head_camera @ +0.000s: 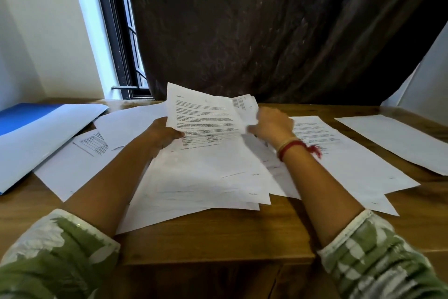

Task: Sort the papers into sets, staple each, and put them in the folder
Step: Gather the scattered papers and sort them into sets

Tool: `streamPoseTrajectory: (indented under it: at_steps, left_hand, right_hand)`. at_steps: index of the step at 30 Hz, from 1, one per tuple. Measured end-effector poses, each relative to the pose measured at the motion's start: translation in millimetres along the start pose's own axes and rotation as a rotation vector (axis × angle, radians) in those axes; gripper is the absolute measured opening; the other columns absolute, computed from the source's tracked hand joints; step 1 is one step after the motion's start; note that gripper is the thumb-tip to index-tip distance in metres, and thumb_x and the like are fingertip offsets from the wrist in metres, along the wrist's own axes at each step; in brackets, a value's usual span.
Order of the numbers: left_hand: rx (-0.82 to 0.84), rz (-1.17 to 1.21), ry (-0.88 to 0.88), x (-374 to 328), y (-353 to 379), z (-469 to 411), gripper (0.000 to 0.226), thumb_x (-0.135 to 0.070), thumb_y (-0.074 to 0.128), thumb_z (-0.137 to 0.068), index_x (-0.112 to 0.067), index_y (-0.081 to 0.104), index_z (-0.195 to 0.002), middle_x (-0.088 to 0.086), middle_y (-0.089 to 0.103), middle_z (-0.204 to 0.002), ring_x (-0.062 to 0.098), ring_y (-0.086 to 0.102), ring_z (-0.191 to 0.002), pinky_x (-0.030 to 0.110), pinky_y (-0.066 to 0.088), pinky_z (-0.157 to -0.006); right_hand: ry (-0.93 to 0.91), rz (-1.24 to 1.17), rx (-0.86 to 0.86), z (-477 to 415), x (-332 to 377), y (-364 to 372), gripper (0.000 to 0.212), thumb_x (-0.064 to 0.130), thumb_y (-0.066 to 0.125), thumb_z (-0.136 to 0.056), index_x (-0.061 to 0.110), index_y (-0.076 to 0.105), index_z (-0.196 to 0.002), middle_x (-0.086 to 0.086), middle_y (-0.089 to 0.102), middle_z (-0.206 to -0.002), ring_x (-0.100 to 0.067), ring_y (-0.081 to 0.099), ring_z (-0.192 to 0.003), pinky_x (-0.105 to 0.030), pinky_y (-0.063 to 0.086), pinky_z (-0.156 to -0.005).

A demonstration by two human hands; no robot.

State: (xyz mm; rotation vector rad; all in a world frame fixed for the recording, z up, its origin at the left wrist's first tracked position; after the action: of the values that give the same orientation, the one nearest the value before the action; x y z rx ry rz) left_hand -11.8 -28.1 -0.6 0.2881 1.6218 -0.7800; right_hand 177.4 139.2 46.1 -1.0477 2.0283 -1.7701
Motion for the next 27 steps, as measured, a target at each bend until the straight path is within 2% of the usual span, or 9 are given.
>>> streamPoseTrajectory:
  at_steps: [2,5,10,12,15,17,19,23,27]
  left_hand:
    - [0.005,0.028,-0.002,1,0,-1,0.043,-0.005,0.069,-0.085,-0.012,0.057,-0.126,0.009,0.056,-0.134,0.033,0.052,-0.123,0.053,0.039,-0.107]
    - [0.009,0.043,-0.021,3,-2,-3,0.045,-0.002,0.068,-0.085,-0.010,0.056,-0.128,0.009,0.055,-0.135,0.033,0.050,-0.124,0.053,0.037,-0.108]
    - [0.033,0.081,-0.038,4,-5,-2,0.046,0.001,0.068,-0.084,-0.010,0.056,-0.128,0.009,0.056,-0.135,0.032,0.050,-0.124,0.053,0.036,-0.109]
    - [0.041,0.084,-0.040,4,-4,-2,0.046,0.000,0.068,-0.084,-0.011,0.056,-0.128,0.009,0.056,-0.135,0.032,0.051,-0.124,0.052,0.036,-0.109]
    - [0.037,0.070,-0.040,3,-3,-2,0.046,-0.001,0.068,-0.085,-0.011,0.056,-0.129,0.008,0.056,-0.134,0.031,0.051,-0.123,0.048,0.038,-0.107]
    - [0.034,0.059,-0.035,2,-2,-3,0.046,-0.002,0.068,-0.085,-0.010,0.056,-0.129,0.009,0.056,-0.134,0.031,0.051,-0.123,0.047,0.039,-0.104]
    - [0.025,0.030,-0.027,1,-1,-1,0.045,-0.004,0.068,-0.086,-0.011,0.055,-0.128,0.009,0.056,-0.134,0.031,0.051,-0.122,0.046,0.040,-0.103]
    - [0.030,0.027,-0.030,0,-1,-1,0.044,-0.004,0.065,-0.088,-0.009,0.053,-0.130,0.011,0.054,-0.137,0.031,0.051,-0.122,0.043,0.039,-0.103]
    - [-0.003,0.009,-0.081,-6,0,1,0.037,-0.013,0.055,-0.096,-0.009,0.050,-0.133,0.006,0.054,-0.136,0.025,0.055,-0.105,0.036,0.044,-0.088]
  right_hand:
    - [0.210,0.127,0.147,-2,-40,-2,0.049,0.048,0.067,-0.081,0.017,0.054,-0.117,-0.008,0.059,-0.123,-0.031,0.055,-0.109,-0.044,0.045,-0.094]
    - [0.198,0.097,0.251,0,-63,-3,0.050,0.045,0.066,-0.085,0.011,0.054,-0.120,-0.011,0.060,-0.123,-0.027,0.054,-0.098,-0.037,0.047,-0.091]
    - [0.136,0.133,0.194,0,-56,-5,0.045,0.032,0.062,-0.091,0.006,0.051,-0.127,-0.013,0.057,-0.128,-0.029,0.055,-0.112,-0.034,0.045,-0.095]
    - [0.135,0.150,0.158,-2,-55,-1,0.039,0.028,0.059,-0.093,0.006,0.053,-0.124,-0.013,0.059,-0.122,-0.028,0.057,-0.107,-0.033,0.046,-0.091]
    - [0.128,0.130,0.061,-7,-48,-1,0.023,0.025,0.059,-0.094,0.009,0.059,-0.110,-0.008,0.057,-0.095,-0.022,0.055,-0.084,-0.027,0.043,-0.073]
    - [0.125,0.025,0.013,-11,-36,-3,0.016,0.027,0.062,-0.092,0.012,0.059,-0.090,-0.004,0.054,-0.080,-0.018,0.053,-0.072,-0.025,0.040,-0.067]
    - [0.069,-0.190,0.005,-14,-18,-2,0.024,0.027,0.064,-0.089,0.013,0.055,-0.073,-0.001,0.053,-0.072,-0.017,0.053,-0.064,-0.023,0.039,-0.058]
    - [-0.088,-0.544,0.076,-1,36,15,0.019,0.018,0.063,-0.084,0.008,0.063,-0.067,-0.006,0.058,-0.066,-0.020,0.055,-0.063,-0.024,0.041,-0.058]
    - [-0.220,-0.543,0.077,19,79,47,0.022,0.014,0.062,-0.082,0.014,0.056,-0.061,-0.003,0.059,-0.068,-0.020,0.058,-0.070,-0.025,0.038,-0.060]
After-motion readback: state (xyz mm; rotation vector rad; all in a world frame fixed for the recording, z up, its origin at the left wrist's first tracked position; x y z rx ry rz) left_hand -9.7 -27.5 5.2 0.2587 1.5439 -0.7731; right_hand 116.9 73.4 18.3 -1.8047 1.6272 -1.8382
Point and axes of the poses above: each hand's wrist, its own z-axis away from the middle knuckle, its own y-axis out of the palm, x = y × z, the point moved 2 cm from there along -z, towards the middle knuckle
